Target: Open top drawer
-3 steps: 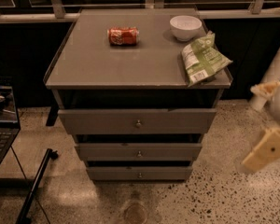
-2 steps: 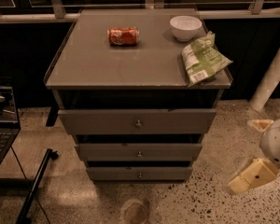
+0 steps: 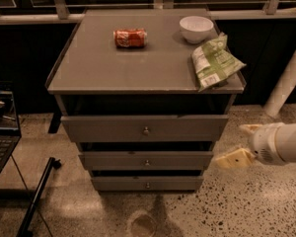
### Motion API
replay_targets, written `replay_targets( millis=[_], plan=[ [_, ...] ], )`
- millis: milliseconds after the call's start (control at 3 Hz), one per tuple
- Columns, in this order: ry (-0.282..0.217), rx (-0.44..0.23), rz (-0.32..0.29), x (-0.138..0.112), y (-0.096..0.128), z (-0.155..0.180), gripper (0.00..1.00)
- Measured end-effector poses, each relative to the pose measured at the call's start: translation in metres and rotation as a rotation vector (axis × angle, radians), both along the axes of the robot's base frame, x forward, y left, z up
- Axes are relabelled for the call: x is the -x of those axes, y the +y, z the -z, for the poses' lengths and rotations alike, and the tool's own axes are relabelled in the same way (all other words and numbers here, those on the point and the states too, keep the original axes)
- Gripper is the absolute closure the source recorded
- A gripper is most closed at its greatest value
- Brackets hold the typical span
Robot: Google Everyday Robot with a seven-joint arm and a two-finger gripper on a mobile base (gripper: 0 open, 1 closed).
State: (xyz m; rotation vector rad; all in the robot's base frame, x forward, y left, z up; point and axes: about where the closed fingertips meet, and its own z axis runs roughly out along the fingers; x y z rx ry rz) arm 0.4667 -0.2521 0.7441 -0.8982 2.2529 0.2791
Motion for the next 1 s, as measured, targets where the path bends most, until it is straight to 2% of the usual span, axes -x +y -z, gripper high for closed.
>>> replay_targets(
  millis=[333, 1000],
  plan=[
    [-0.053, 0.009, 0.045, -0.0155, -0.009, -0.0021, 0.42],
    [-0.053, 0.009, 0.044, -0.0153, -0.0086, -0.0028, 0.89]
  ],
)
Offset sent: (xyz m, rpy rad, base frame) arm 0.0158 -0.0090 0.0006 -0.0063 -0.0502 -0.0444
